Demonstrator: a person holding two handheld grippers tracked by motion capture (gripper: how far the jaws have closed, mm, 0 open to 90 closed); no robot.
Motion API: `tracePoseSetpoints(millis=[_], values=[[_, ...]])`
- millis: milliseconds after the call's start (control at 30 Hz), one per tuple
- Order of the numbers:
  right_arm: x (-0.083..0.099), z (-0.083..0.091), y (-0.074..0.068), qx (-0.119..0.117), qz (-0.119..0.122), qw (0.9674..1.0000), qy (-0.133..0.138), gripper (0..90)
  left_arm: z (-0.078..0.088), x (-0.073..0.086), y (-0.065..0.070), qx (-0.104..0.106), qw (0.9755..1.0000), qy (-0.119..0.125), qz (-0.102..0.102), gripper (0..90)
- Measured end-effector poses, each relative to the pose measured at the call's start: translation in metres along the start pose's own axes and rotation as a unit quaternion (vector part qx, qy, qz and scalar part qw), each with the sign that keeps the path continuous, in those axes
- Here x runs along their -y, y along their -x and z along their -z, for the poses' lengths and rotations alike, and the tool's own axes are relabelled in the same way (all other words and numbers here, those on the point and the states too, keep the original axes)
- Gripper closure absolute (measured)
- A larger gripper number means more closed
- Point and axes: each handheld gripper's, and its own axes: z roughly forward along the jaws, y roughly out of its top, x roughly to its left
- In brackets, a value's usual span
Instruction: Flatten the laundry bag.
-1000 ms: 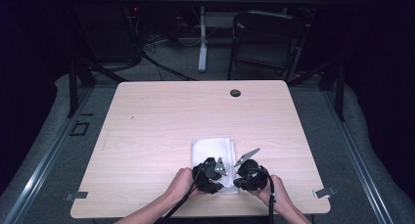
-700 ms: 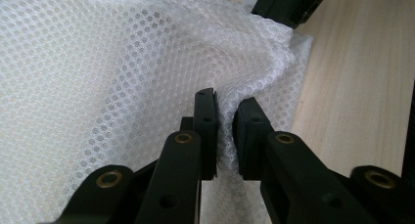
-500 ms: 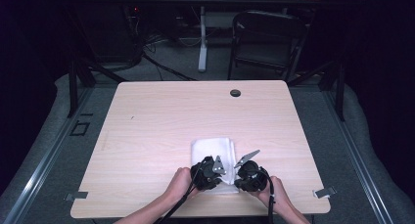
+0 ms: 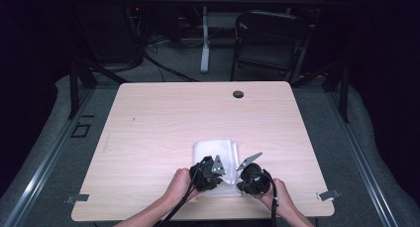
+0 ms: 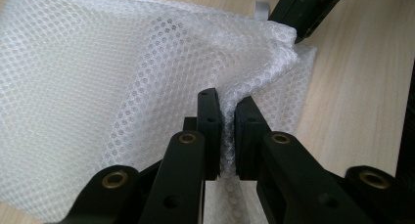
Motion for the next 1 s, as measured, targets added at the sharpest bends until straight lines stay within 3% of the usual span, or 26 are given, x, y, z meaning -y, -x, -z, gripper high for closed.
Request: tracePoseSetpoints(millis=[233, 767, 1000], values=[[-0.001, 0.001, 0.001, 0.001, 0.005, 1.0000, -0.008, 90.0, 0.010, 0.003, -0.004, -0.015, 0.9998, 0.013, 0.008, 84.1], [-0.001, 0.001, 0.001, 0.001, 0.010, 0.9999, -0.010, 90.0, 0.031, 0.012, -0.008, -0.030, 0.9989, 0.030, 0.022, 84.5], [-0.006, 0.007, -0.002, 0.008, 0.018, 0.9995, 0.024, 90.0, 0.029, 0.011, -0.006, -0.030, 0.9990, 0.028, 0.018, 84.7]])
